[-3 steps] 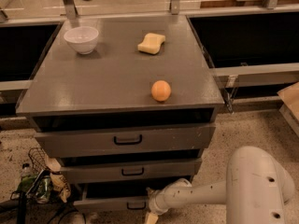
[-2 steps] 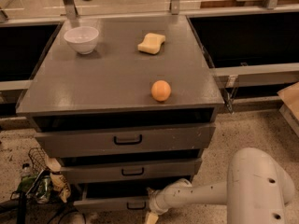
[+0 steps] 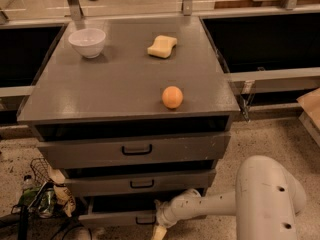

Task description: Open bottom drawer

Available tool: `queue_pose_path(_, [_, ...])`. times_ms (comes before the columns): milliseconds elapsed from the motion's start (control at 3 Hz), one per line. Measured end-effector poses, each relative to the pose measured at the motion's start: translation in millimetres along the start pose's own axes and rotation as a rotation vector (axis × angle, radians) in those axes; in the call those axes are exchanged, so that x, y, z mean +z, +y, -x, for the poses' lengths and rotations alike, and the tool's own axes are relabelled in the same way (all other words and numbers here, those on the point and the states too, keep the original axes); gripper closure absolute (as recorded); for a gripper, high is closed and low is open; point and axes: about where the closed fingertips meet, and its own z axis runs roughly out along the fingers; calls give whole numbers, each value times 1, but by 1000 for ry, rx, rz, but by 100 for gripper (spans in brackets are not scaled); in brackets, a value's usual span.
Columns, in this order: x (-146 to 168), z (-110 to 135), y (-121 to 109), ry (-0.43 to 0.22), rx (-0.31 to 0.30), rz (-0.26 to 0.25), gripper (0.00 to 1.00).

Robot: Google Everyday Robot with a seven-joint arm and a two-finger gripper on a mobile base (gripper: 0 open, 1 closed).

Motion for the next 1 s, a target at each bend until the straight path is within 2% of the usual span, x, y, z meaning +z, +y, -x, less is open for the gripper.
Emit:
queue_pose_path(333, [7, 0, 3, 28, -17, 28, 0])
queue_pose_path(667, [22, 1, 14, 62, -44, 87, 0])
queue_pose_path(1000, [22, 1, 14, 62, -44, 87, 0])
